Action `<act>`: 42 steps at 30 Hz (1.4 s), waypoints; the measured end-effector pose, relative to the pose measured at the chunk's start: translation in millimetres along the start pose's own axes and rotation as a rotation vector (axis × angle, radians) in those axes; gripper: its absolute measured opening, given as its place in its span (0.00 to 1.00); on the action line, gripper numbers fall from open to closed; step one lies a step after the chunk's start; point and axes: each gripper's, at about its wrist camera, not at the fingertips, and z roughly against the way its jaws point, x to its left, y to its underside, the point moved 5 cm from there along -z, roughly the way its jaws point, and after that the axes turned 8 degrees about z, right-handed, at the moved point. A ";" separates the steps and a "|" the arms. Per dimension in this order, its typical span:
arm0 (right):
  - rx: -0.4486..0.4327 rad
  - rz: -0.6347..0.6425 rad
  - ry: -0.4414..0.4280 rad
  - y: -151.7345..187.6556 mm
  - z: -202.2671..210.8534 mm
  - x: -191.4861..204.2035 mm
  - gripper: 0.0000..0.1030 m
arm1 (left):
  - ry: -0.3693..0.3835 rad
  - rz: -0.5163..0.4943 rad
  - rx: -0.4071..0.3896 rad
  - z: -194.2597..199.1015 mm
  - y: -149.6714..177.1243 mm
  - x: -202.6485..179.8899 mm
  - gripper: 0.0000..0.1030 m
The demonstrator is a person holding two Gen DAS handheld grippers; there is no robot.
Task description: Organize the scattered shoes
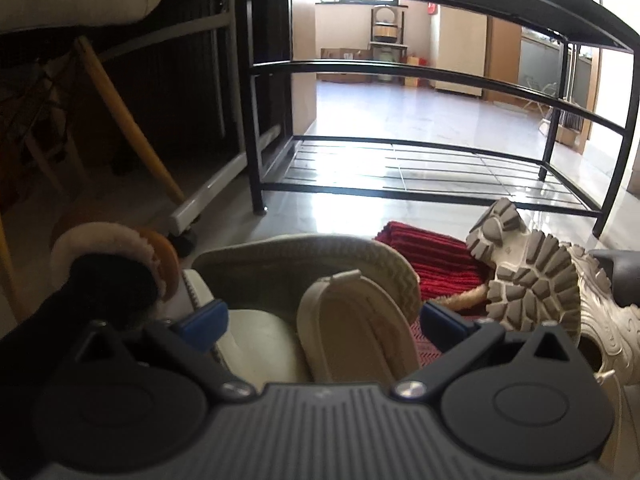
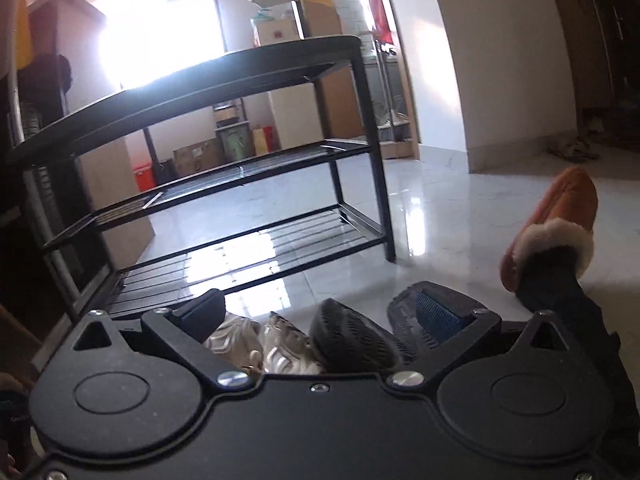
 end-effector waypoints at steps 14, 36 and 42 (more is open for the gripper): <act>0.057 0.033 -0.008 8.9 -12.5 11.6 1.00 | 0.034 -0.110 -0.030 -13.7 24.0 -24.3 0.99; 0.092 0.081 -0.041 8.7 -16.5 33.0 1.00 | 0.088 -0.074 0.021 -12.8 36.9 -30.4 0.90; 0.107 0.071 -0.037 12.8 -16.7 27.3 1.00 | 0.026 -0.017 0.033 -28.0 29.6 -13.2 0.87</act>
